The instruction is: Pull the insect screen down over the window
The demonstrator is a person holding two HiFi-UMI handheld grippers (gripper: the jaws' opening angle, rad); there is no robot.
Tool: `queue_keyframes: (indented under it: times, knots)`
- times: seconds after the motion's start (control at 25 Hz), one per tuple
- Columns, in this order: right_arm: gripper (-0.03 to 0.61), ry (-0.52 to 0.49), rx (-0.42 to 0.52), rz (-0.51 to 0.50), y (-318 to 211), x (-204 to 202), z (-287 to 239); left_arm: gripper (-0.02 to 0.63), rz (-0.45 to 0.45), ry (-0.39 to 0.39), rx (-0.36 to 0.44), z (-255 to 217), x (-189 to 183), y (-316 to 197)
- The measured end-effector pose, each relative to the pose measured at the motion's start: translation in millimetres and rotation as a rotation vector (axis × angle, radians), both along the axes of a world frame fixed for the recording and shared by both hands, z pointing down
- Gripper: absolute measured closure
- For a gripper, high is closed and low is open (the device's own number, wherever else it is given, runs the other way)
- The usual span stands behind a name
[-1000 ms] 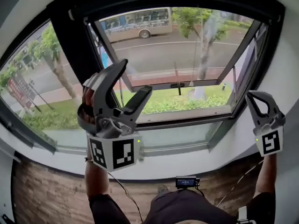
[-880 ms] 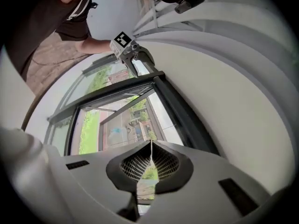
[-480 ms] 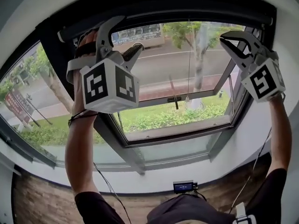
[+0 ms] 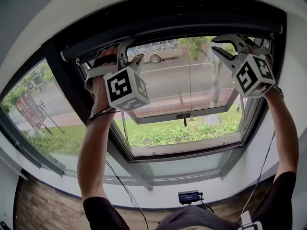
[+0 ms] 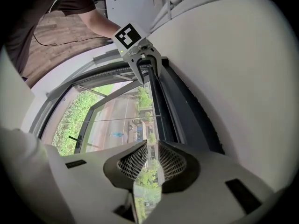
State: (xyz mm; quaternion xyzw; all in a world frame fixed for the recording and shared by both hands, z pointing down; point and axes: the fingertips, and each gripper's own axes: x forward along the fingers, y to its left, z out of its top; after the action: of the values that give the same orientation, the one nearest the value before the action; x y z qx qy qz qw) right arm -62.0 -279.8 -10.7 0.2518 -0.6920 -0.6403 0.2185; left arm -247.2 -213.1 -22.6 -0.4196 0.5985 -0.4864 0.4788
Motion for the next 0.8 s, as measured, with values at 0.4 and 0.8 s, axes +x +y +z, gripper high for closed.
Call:
queue_keyframes:
  times: [0.4,0.8]
  knots:
    - [0.515,-0.055,-0.021,-0.061,-20.8,-19.5,-22.5,0.489,-0.005,0.058,0.015,-12.7,-2.8,-8.4]
    - [0.515,-0.063,-0.01,-0.057,-15.9,-16.4,-30.9,0.49,0.063,0.079,0.032,-19.0,14.1,-9.0]
